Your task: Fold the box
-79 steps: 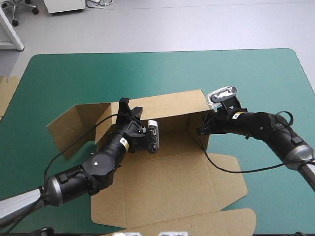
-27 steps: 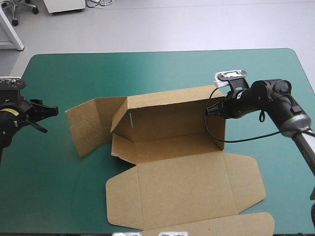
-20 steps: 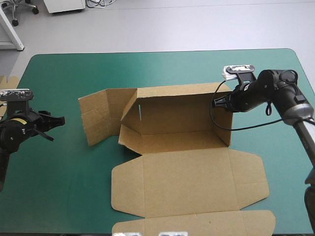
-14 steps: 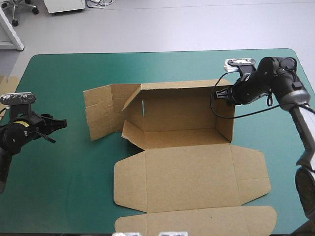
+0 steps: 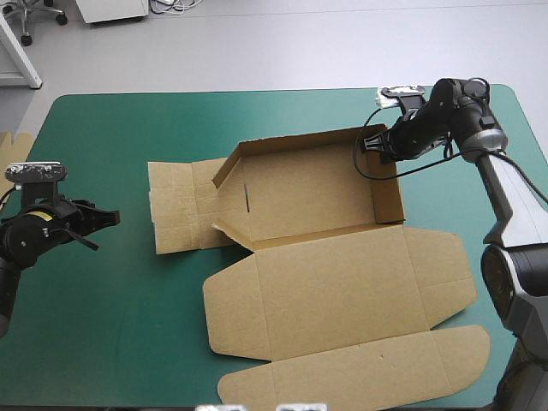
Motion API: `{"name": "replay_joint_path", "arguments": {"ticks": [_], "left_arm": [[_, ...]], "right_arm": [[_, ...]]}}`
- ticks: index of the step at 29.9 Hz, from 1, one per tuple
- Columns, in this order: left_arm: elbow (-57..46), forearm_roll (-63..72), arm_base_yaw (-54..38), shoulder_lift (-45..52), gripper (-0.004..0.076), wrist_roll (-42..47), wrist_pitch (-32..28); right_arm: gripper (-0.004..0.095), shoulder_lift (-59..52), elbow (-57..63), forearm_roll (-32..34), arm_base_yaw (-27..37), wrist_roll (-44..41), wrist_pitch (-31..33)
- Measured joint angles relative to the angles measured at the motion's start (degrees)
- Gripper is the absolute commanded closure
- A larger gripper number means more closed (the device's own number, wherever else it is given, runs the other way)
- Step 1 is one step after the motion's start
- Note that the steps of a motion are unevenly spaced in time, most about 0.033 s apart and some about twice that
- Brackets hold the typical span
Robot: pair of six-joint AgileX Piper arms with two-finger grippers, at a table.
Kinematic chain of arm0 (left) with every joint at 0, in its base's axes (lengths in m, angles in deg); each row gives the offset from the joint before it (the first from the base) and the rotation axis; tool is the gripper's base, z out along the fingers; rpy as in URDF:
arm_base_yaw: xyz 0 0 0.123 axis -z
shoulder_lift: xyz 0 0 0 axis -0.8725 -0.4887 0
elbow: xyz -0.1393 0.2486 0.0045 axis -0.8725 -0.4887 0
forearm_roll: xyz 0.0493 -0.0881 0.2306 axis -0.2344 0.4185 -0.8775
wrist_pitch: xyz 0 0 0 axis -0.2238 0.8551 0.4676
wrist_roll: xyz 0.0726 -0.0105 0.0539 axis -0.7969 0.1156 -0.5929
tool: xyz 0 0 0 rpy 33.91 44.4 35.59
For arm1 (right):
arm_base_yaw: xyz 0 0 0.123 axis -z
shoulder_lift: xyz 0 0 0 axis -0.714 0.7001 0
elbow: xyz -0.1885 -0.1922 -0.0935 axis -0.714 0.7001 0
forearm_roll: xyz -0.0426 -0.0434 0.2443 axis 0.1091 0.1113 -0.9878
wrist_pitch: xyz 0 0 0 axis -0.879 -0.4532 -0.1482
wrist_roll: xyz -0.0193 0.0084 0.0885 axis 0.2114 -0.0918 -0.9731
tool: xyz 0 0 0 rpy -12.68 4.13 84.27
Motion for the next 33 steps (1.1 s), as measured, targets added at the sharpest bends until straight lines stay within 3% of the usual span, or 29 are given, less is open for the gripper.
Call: {"name": "replay_joint_path", "arguments": {"ticks": [7, 17, 24, 31, 33], "left_arm": [[0.0, 0.2, 0.0, 0.0, 0.0507, -0.3, 0.6], [0.0, 0.2, 0.0, 0.0, 0.0507, -0.4, 0.8], [0.0, 0.4, 0.0, 0.0, 0.0507, -0.4, 0.9], [0.0, 0.4, 0.0, 0.0, 0.0507, -0.4, 1.7], [0.0, 0.4, 0.0, 0.0, 0.0507, -0.4, 1.9]], "right_arm": [[0.0465, 1.2, 0.0, 1.5, -0.1, 0.3, -2.6], [0.0457, -3.5, -3.3, 3.0, -0.1, 0.3, -2.0], [0.0457, -12.2, -3.8, 3.4, -0.1, -1.1, 4.2], [0.0457, -21.6, 5.9, 1.8, -0.1, -3.5, 4.6], [0.0457, -24.6, 10.8, 3.0, -0.1, -4.1, 2.2]]}}
